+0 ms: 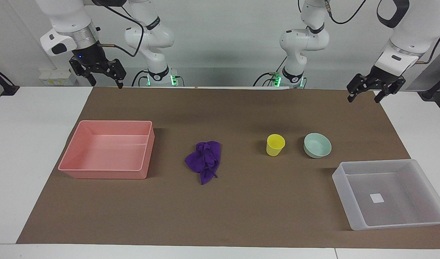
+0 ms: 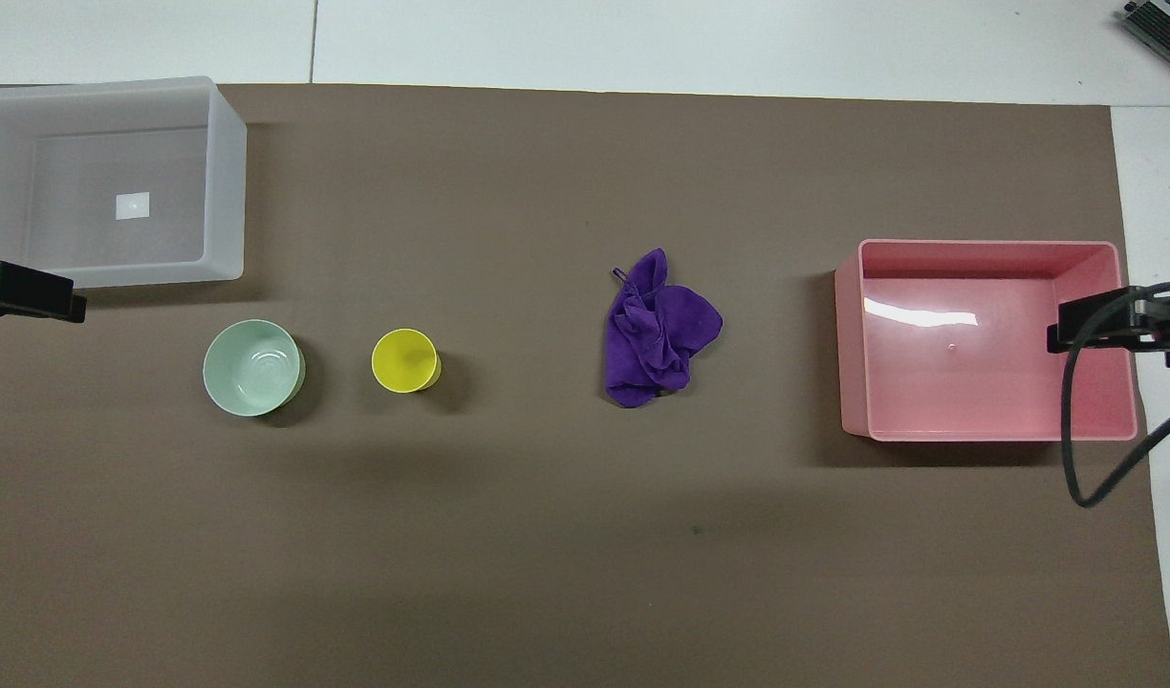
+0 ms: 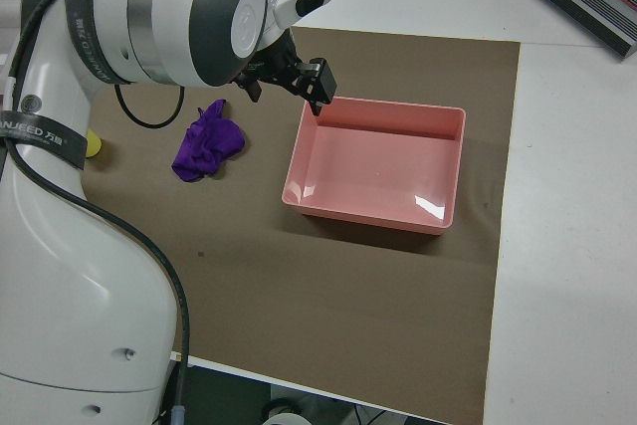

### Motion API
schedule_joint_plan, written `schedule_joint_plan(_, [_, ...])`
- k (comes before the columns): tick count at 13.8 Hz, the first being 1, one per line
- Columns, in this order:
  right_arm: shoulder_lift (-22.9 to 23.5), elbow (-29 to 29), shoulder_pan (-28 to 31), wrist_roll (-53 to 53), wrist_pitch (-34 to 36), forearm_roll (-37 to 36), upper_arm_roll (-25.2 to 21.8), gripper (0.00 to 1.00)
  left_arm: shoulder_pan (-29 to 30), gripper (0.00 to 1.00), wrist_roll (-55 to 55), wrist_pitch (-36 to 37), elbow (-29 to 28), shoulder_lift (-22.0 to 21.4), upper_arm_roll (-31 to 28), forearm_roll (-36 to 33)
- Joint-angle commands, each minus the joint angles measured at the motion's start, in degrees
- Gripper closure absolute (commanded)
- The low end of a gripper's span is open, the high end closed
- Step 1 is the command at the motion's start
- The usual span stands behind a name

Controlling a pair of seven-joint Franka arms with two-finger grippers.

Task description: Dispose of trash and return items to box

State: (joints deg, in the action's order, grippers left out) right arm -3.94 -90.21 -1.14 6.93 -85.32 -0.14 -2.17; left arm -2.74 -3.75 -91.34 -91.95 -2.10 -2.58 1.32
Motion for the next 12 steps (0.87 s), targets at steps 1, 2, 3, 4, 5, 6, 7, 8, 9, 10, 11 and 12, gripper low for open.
schedule_joint_plan(1, [-0.3, -0.1, 0.3, -1.5, 0.5, 0.1, 0.1, 0.00, 0.4, 0.00, 0.7, -1.4, -2.3, -1.7, 0.4, -0.9])
schedule_joint_plan(2, [-0.3, -0.1, 0.3, -1.5, 0.5, 0.1, 0.1, 0.00, 0.4, 0.00, 0.7, -1.5, -2.3, -1.6, 0.4, -0.9])
schedule_joint_plan(3, [-0.3, -0.1, 0.3, -1.4, 0.5, 0.1, 0.1, 0.00, 0.4, 0.00, 0.7, -1.6, -2.2, -1.6, 0.4, -0.9])
schedule_joint_plan(4, [-0.3, -0.1, 0.3, -1.4, 0.5, 0.1, 0.1, 0.00, 0.4, 0.00, 0.7, -1.7, -2.2, -1.6, 0.4, -0.9])
schedule_joint_plan(5, [-0.3, -0.1, 0.3, -1.4, 0.5, 0.1, 0.1, 0.00, 0.4, 0.00, 0.7, -2.2, -2.1, -1.6, 0.4, -0.9])
schedule_joint_plan(6, [-0.3, -0.1, 0.3, -1.4, 0.5, 0.1, 0.1, 0.00, 0.4, 0.00, 0.6, -2.6, -2.0, -1.5, 0.4, -0.9])
schedule_joint_plan(7, [-0.3, -0.1, 0.2, -1.4, 0.3, 0.0, 0.1, 0.00, 0.4, 0.00, 0.6, -2.4, -2.2, -1.6, 0.4, -0.9])
schedule_joint_plan(8, [-0.3, -0.3, -0.1, -1.5, -0.4, 0.0, 0.1, 0.00, 0.3, 0.00, 0.6, -2.6, -2.3, -1.6, 0.4, -0.9])
schedule_joint_plan(9, [-0.1, -0.7, -0.2, -1.4, -0.7, 0.0, 0.3, 0.00, 0.3, 0.00, 0.6, -3.3, -2.5, -1.6, 0.4, -0.9])
schedule_joint_plan(10, [0.1, -1.2, -0.5, -0.7, -2.5, 0.1, 0.5, 0.00, 0.3, 0.00, 0.3, -5.1, -3.4, -1.7, 0.4, -1.0])
schedule_joint_plan(11, [-0.1, -3.1, -2.8, 0.5, -5.4, 0.1, 0.5, 0.00, 0.2, 0.00, 0.3, -6.6, -4.5, -2.0, 0.4, -1.0])
schedule_joint_plan(12, [-0.2, -5.4, -4.3, 2.1, -8.5, 0.5, 0.5, 0.00, 0.3, 0.00, 0.3, -7.8, -6.3, -2.9, 0.5, -1.0])
